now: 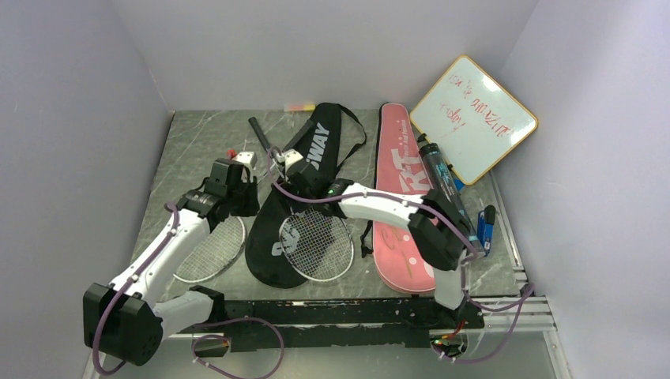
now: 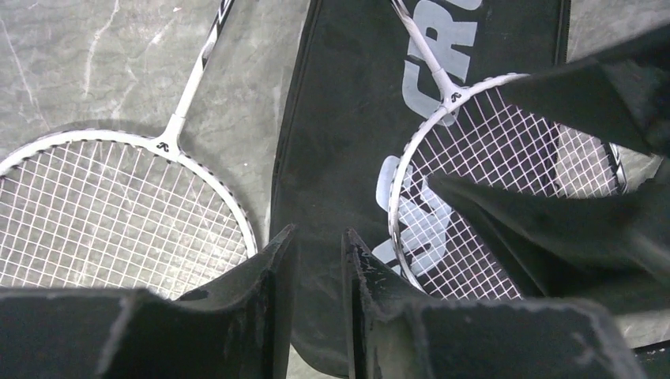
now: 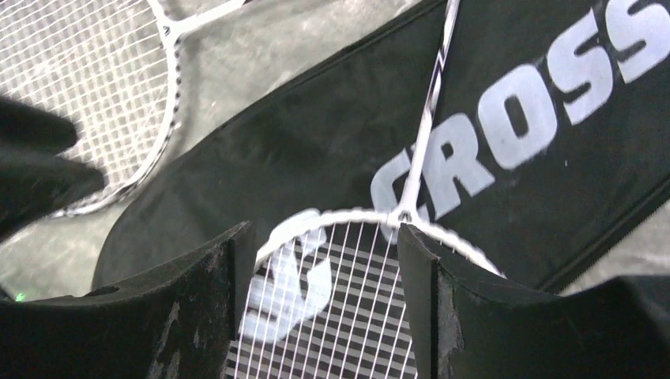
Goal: Pack up the badminton gear
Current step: Pick up the racket from the center of the board.
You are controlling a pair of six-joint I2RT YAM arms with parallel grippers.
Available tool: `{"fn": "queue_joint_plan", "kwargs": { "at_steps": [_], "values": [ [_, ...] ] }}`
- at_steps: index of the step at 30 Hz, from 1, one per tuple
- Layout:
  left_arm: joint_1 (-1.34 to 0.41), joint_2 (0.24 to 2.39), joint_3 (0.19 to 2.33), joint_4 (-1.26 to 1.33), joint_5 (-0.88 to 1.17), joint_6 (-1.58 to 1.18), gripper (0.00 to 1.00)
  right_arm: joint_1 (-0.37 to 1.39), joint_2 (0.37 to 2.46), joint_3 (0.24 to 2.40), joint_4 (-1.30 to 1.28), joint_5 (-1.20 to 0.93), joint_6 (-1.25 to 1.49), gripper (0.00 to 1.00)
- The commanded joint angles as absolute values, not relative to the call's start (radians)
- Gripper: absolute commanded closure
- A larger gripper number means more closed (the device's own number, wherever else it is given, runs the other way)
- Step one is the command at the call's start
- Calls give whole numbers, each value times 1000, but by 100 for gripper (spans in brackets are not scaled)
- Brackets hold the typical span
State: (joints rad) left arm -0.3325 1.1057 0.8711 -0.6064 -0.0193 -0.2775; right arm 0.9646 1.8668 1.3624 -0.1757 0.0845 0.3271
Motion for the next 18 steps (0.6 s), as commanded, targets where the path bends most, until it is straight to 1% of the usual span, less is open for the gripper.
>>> {"fn": "queue_joint_plan", "kwargs": {
  "at_steps": [1, 3, 6, 10, 12, 16, 17, 18],
  "values": [
    [-325, 1060, 864, -568, 2, -232, 67, 945, 1981, 1489, -148, 96, 273, 32],
    [-325, 1040, 847, -550, 7, -236, 64, 942, 2036, 1541, -157, 118, 265, 32],
    [-325, 1024, 835, -537, 25, -239, 62, 940, 2106, 1602, -167, 167, 253, 32],
    [-323, 1034, 838, -535, 26, -237, 62, 937, 2176, 1635, -140, 264, 250, 32],
    [-317, 1043, 840, -537, 31, -232, 62, 934, 2211, 1656, -142, 310, 247, 34],
    [-299, 1044, 840, -532, 51, -229, 62, 928, 2264, 1700, -169, 338, 237, 40],
    [-295, 1042, 838, -530, 55, -230, 62, 928, 2267, 1705, -172, 333, 237, 44],
    [-291, 1042, 838, -527, 60, -229, 62, 928, 2266, 1706, -178, 325, 238, 52]
  ]
}}
